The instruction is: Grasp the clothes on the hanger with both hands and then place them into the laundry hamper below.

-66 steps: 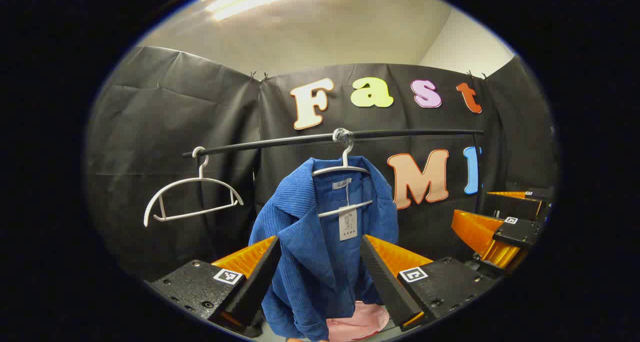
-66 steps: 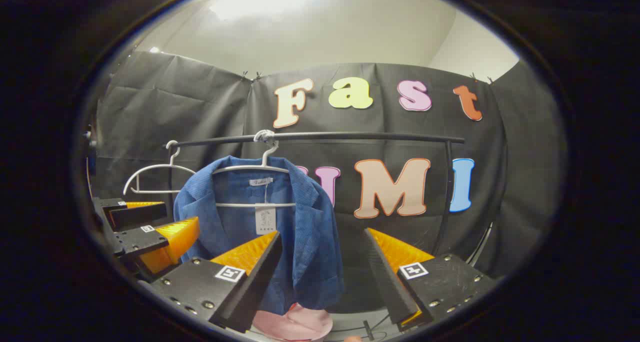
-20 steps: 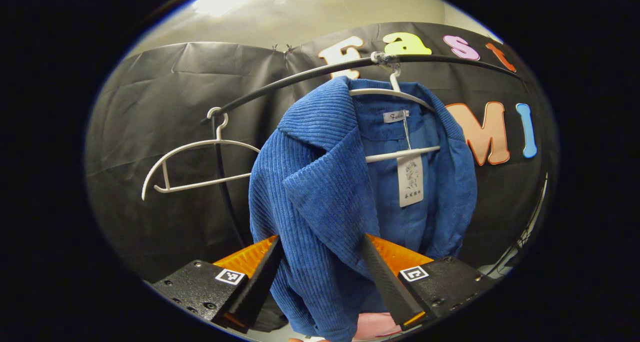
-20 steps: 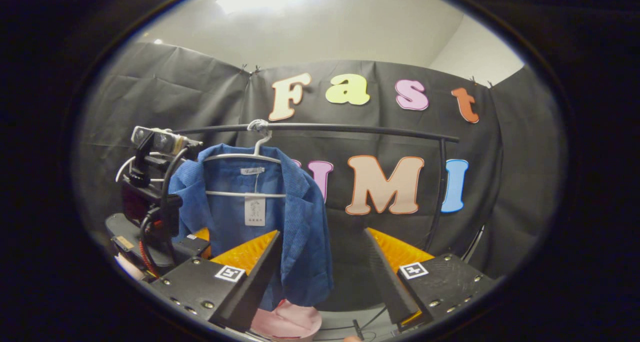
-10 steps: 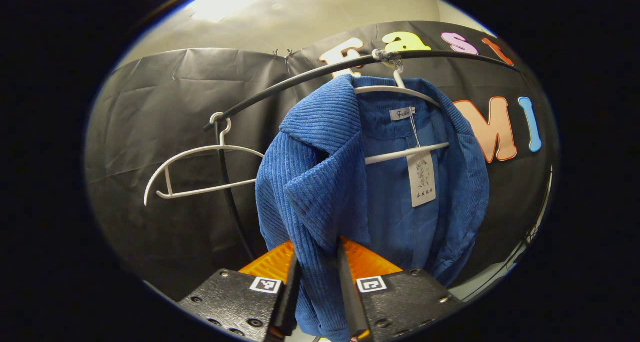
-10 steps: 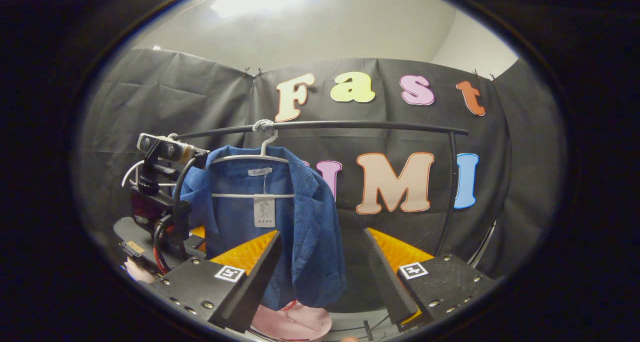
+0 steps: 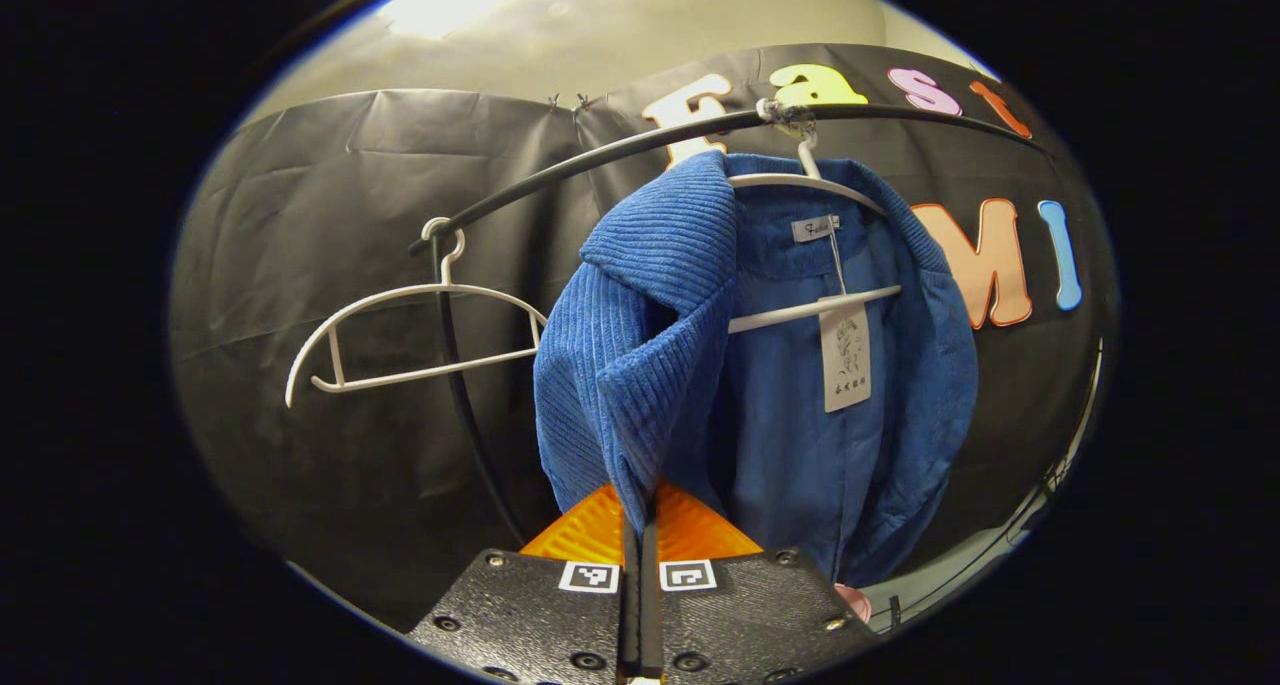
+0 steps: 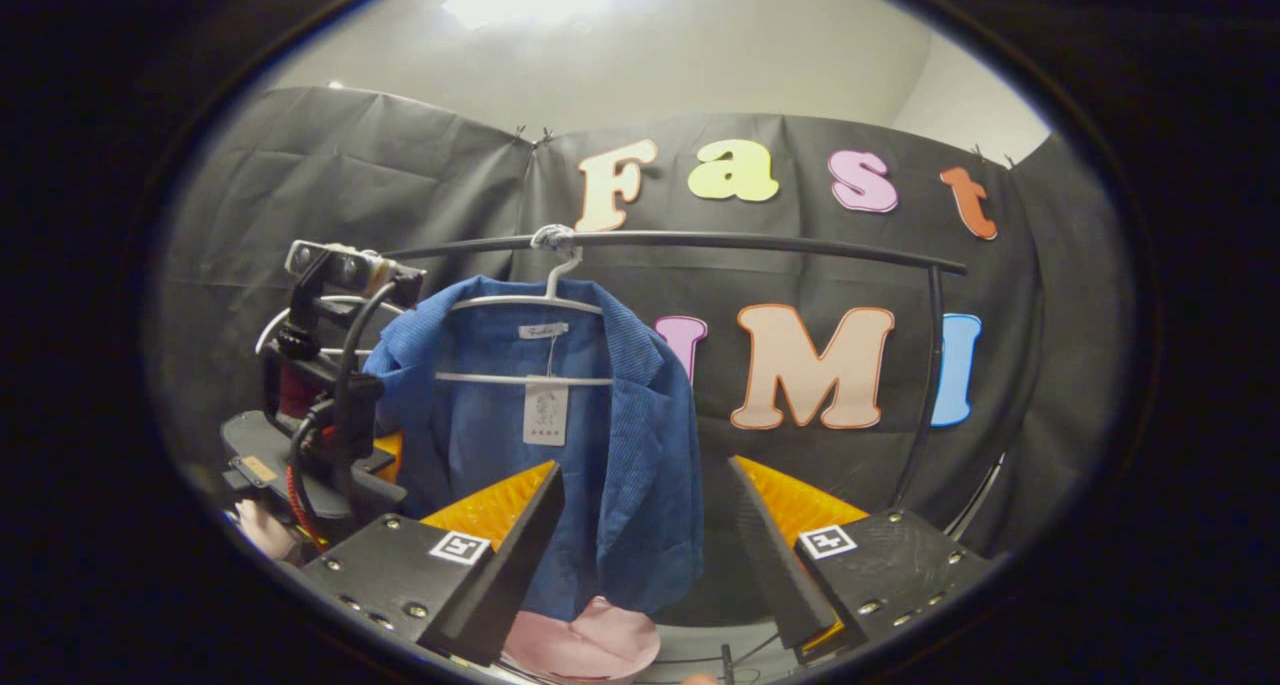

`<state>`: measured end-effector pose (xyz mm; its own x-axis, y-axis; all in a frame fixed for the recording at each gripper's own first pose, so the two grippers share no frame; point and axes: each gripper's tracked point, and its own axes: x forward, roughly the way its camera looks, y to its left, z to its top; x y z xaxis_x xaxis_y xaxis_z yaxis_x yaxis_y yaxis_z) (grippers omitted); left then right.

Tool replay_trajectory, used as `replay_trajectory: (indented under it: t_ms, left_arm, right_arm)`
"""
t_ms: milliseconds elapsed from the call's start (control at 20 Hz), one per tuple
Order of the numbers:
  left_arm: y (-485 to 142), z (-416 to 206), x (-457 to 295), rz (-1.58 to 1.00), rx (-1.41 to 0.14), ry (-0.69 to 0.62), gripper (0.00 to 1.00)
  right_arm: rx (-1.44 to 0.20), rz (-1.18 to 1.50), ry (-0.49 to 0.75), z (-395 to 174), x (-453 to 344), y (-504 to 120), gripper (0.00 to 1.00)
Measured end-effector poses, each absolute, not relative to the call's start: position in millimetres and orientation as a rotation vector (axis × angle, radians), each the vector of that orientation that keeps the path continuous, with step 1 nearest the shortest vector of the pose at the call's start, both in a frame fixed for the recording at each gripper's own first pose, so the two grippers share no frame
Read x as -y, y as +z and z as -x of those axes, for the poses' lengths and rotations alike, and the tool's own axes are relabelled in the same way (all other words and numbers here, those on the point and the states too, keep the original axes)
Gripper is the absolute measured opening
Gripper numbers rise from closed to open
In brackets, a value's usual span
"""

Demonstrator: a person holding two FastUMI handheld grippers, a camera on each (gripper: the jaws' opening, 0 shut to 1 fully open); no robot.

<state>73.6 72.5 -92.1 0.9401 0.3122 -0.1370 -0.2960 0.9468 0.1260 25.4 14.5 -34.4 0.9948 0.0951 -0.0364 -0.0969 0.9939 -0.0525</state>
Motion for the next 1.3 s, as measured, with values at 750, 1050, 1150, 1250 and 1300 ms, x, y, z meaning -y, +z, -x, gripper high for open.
replay_trajectory:
  t_ms: [750,1050,1150,1250,1300]
  left_arm:
    - [-69,-52,-73,-0.019,-0.174,0.170,0.00]
    - [-62,-46,-74,-0.018,-0.182,0.151,0.02]
    - [-60,-44,-75,-0.005,-0.185,0.150,0.02]
    - [-58,-41,-76,0.008,-0.186,0.148,0.01]
    - [-57,-41,-78,0.006,-0.187,0.150,0.01]
  right_arm:
    - [-0.065,0.087,0.168,-127,-40,-62,0.94]
    - [-0.071,0.093,0.168,-179,-53,-82,0.97]
    - [-0.078,0.090,0.175,-191,-57,-89,0.96]
    - [-0.091,0.091,0.178,-202,-60,-98,0.94]
    - [-0.097,0.091,0.177,-207,-61,-101,0.94]
